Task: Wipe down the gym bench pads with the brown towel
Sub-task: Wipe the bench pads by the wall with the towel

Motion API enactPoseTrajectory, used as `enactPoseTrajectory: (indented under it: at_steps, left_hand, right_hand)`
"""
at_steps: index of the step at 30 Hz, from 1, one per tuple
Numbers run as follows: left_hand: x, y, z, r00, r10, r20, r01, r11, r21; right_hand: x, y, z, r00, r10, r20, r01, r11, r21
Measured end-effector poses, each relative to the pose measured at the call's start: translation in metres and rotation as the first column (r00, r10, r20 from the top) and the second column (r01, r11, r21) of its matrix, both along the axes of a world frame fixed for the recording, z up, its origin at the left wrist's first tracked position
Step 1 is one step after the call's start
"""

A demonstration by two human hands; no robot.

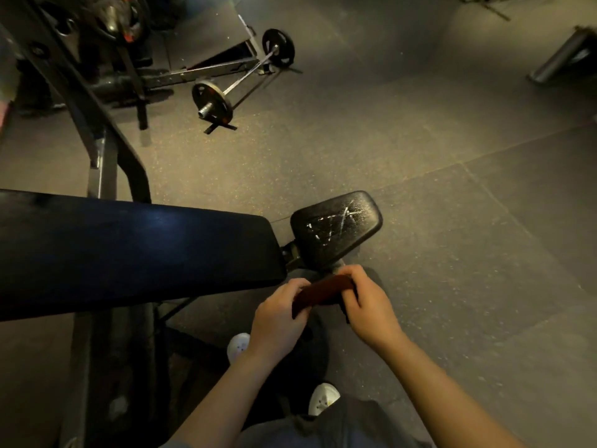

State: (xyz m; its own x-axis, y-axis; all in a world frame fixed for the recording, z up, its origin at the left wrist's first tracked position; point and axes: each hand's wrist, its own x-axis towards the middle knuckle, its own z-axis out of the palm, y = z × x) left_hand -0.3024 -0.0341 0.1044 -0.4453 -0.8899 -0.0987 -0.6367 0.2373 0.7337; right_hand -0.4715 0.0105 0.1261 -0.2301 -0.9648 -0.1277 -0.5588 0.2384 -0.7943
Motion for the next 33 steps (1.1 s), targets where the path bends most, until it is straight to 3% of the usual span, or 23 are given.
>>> enactPoseTrajectory:
  at_steps: [5,9,15,17,19,22,24,25,29,33]
  left_hand:
    - [-0.034,-0.006,0.004,1.0,0.012,-0.017,-0.01,0.995,0.104]
    - [-0.045,-0.027,-0.001,0.999,0.036,-0.039,-0.028,0.98,0.199]
    - [-0.068,-0.09,-0.01,0.978,-0.069,-0.197,0.144,0.908,0.394]
    - [-0.081,-0.102,-0.012,0.974,-0.115,-0.194,0.183,0.906,0.383]
    - [-0.094,-0.109,-0.013,0.972,-0.155,-0.178,0.213,0.899,0.382]
    - [-0.109,-0.116,-0.014,0.969,-0.205,-0.138,0.244,0.884,0.399]
    - [-0.118,-0.12,-0.015,0.968,-0.229,-0.101,0.251,0.872,0.421]
    - [-0.122,-0.123,-0.018,0.968,-0.237,-0.082,0.249,0.863,0.439]
    - [-0.141,-0.13,-0.03,0.967,-0.253,-0.003,0.225,0.853,0.472]
    - [-0.161,-0.115,-0.043,0.999,0.006,0.043,-0.028,0.847,0.532]
  right_hand:
    - [-0.016,-0.013,0.011,0.997,0.065,-0.035,-0.065,0.998,-0.003]
    - [-0.029,-0.034,0.004,0.983,0.067,-0.171,-0.08,0.994,-0.076]
    - [-0.069,-0.086,-0.011,0.946,-0.072,-0.317,0.111,0.988,0.106]
    - [-0.083,-0.1,-0.02,0.953,-0.156,-0.261,0.236,0.921,0.309]
    - [-0.09,-0.113,-0.027,0.958,-0.286,-0.023,0.256,0.818,0.515]
    - [-0.093,-0.129,-0.034,0.741,-0.547,0.389,0.203,0.735,0.646]
    - [-0.098,-0.132,-0.041,0.6,-0.608,0.52,0.213,0.748,0.628]
    - [-0.103,-0.135,-0.045,0.582,-0.596,0.552,0.21,0.767,0.607]
    - [-0.127,-0.156,-0.062,0.726,-0.435,0.533,0.143,0.853,0.502]
    - [-0.156,-0.17,-0.072,0.872,-0.176,0.458,-0.041,0.904,0.425]
